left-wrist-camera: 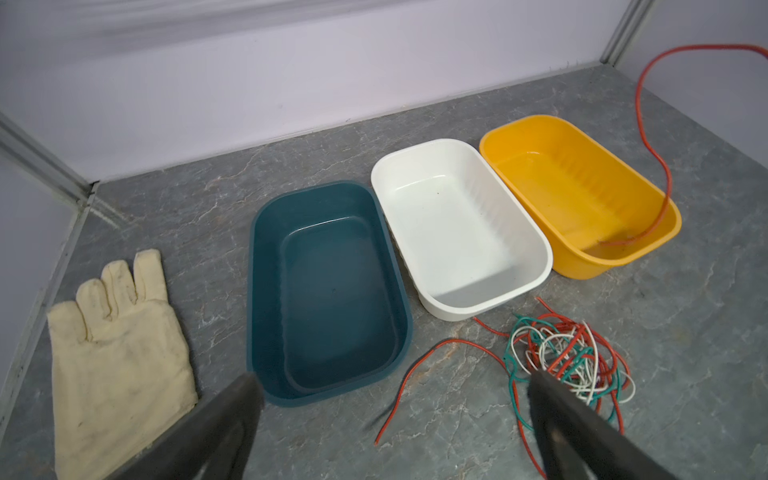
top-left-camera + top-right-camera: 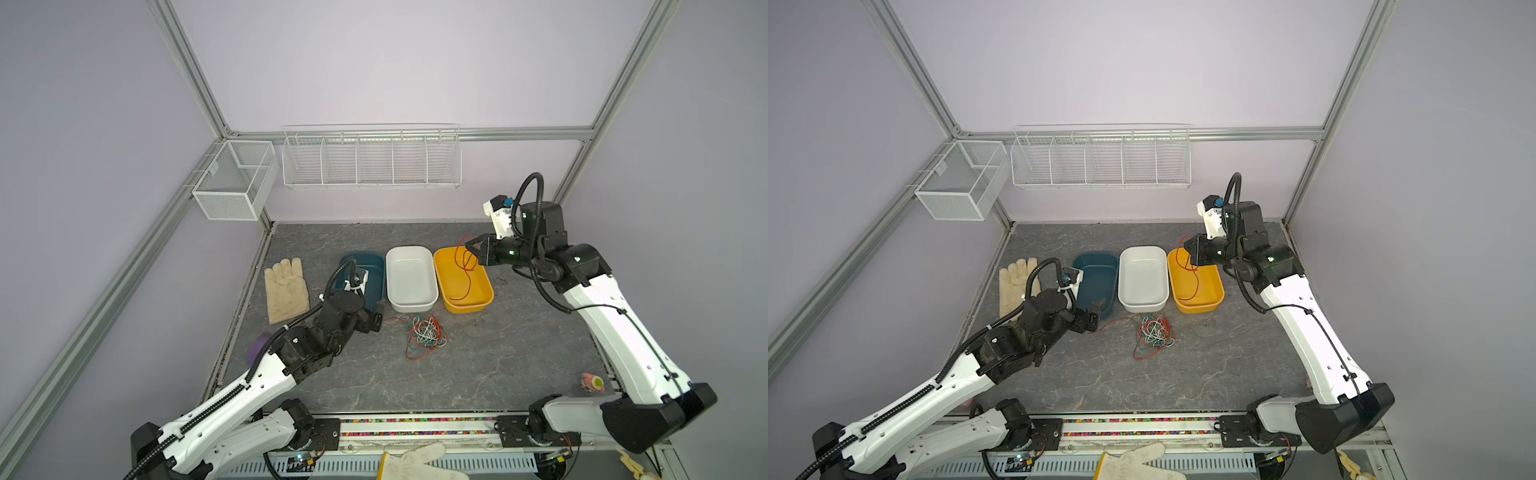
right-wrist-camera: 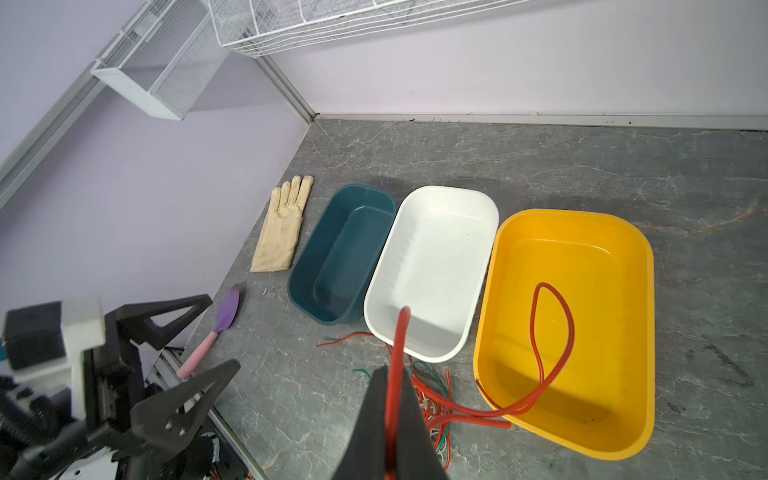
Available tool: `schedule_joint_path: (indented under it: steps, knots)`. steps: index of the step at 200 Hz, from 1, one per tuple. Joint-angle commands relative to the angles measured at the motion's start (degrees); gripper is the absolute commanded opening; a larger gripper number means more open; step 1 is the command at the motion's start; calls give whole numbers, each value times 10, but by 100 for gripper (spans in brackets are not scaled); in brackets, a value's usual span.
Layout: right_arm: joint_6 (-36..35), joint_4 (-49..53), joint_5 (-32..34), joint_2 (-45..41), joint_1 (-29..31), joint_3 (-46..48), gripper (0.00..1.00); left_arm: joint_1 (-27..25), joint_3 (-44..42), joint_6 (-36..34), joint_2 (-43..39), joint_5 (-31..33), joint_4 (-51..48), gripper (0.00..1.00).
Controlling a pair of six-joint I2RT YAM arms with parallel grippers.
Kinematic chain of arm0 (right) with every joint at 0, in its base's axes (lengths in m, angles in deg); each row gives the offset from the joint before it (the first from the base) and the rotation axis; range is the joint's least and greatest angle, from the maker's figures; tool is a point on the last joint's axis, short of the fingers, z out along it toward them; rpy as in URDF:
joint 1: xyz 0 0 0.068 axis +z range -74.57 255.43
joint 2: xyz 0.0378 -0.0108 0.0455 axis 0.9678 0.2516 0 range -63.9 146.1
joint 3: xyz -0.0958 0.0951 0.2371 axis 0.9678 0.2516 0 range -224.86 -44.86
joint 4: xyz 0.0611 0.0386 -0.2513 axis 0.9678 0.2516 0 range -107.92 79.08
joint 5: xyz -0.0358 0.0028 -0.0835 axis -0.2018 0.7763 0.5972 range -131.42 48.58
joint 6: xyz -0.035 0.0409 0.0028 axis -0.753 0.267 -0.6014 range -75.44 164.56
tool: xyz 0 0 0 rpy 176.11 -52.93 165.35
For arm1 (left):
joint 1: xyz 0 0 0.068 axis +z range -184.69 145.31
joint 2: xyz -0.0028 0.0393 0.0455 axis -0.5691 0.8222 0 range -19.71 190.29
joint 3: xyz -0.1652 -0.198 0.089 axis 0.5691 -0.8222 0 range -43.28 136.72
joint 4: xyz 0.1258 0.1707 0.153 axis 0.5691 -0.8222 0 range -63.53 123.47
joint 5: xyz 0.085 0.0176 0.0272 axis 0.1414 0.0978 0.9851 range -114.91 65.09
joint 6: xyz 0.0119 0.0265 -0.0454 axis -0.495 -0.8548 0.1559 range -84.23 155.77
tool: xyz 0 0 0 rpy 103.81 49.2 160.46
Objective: Untangle the cables
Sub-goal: 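Pull the red wire out and lay it into the yellow tub with the right gripper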
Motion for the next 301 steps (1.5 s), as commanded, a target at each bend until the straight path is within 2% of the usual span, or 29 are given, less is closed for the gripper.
schedule_joint_path:
  steps: [1, 42, 81, 149, 206, 241, 276, 301]
  knots:
    - [15, -50, -23, 19, -14, 15, 7, -2, -5, -109, 23, -79, 35, 99]
    - [32, -90, 9, 46, -24, 49, 7, -3, 24, -173, 79, -217, 31, 99]
    - [35, -103, 10, 70, -24, 84, 7, -8, -11, -219, 109, -259, 45, 99]
    - [68, -116, 11, 125, -23, 131, 7, -34, -96, -223, 48, -272, 90, 99]
    - [71, -116, 36, 183, -23, 131, 7, -41, -84, -238, 83, -223, 85, 99]
    - [73, -119, 42, 220, -23, 123, 7, -56, -78, -233, 107, -228, 75, 99]
    - [71, -98, 60, 255, -23, 101, 6, -71, -72, -245, 118, -202, 60, 99]
    - [63, -91, 41, 267, -23, 91, 6, -75, -72, -244, 115, -198, 57, 99]
